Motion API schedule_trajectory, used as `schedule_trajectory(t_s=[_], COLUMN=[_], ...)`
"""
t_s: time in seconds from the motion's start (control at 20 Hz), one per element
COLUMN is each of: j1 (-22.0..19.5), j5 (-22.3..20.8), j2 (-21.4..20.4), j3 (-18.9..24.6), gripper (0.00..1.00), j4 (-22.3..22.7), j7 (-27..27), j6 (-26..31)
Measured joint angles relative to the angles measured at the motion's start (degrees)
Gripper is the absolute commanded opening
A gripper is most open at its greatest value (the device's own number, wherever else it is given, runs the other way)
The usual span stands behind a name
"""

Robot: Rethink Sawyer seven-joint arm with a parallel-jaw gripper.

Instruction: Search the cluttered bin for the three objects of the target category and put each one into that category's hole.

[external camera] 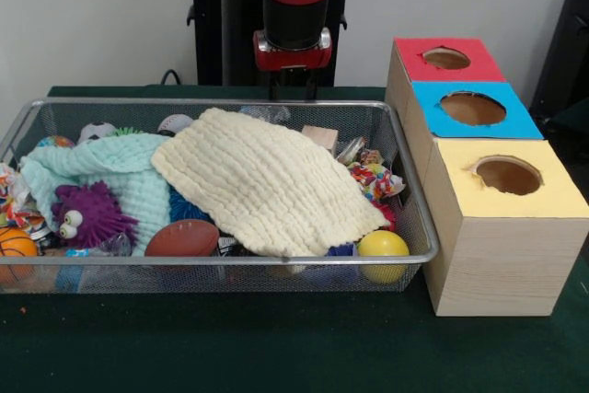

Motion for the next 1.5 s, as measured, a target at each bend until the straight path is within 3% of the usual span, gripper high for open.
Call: schedule_trajectory(t_s=[0.5, 0.95, 1.3, 1.5], j1=[-3.4, -10.8, -10.9, -10.2], j5=[0.0, -5.7, -9.5, -9.7], j2=[-2.1, -6.7, -7.2, -7.2], j3=[1.8, 2.5, 2.0, 1.7], gripper=[1.0, 1.0, 1.0, 1.0], j4=[2.0, 11.7, 18.5, 21.2], j7=[0.0, 0.0, 0.0, 0.0], j6=[-0.2, -10.1, -17.4, -17.7])
